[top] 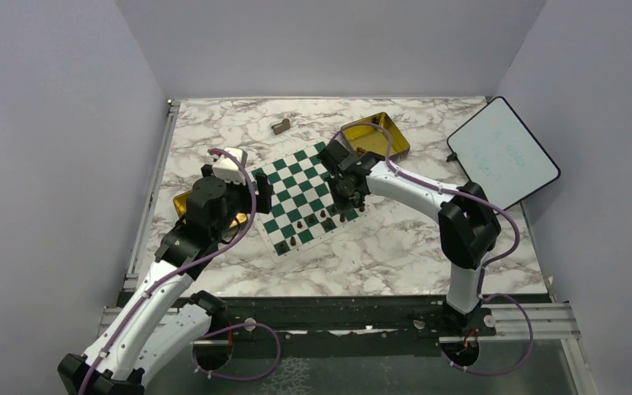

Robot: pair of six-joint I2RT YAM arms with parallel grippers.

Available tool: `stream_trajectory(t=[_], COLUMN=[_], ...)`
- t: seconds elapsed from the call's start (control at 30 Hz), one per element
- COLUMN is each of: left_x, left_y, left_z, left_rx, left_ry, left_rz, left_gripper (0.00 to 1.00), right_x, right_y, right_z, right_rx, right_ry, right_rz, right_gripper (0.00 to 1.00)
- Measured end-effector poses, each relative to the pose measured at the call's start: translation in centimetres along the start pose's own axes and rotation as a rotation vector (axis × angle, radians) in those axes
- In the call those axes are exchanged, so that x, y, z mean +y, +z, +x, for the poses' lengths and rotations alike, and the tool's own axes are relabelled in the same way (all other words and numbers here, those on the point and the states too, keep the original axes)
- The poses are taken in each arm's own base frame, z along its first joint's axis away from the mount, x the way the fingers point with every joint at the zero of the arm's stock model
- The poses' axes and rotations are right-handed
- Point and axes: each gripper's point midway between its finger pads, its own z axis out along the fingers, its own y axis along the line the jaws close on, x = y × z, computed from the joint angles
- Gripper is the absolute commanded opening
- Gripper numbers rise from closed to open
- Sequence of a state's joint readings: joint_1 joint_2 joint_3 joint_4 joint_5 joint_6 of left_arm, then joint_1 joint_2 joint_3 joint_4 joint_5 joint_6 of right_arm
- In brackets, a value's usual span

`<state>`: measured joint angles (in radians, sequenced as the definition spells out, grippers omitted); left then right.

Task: Set up the chess pieces on the board
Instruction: Place the chess piece on the chessboard.

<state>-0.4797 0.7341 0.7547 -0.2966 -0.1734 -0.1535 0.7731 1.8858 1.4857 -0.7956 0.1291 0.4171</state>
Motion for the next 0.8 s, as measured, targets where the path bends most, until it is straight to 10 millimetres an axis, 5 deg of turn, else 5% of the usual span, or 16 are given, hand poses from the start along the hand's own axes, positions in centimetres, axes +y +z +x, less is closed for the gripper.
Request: stream_trajectory(t=[0.8], left_x=[0.0], left_y=[0.0], left_z=[0.0], left_rx=[-0.001], left_ry=[0.0], left_rz=[0.001], left_gripper=[0.99], right_x=[0.1], right_y=[1.9], right_z=[-0.7], right_rx=[-0.03], right_ry=[0.008], right_rz=[0.013], right_gripper=[0.02])
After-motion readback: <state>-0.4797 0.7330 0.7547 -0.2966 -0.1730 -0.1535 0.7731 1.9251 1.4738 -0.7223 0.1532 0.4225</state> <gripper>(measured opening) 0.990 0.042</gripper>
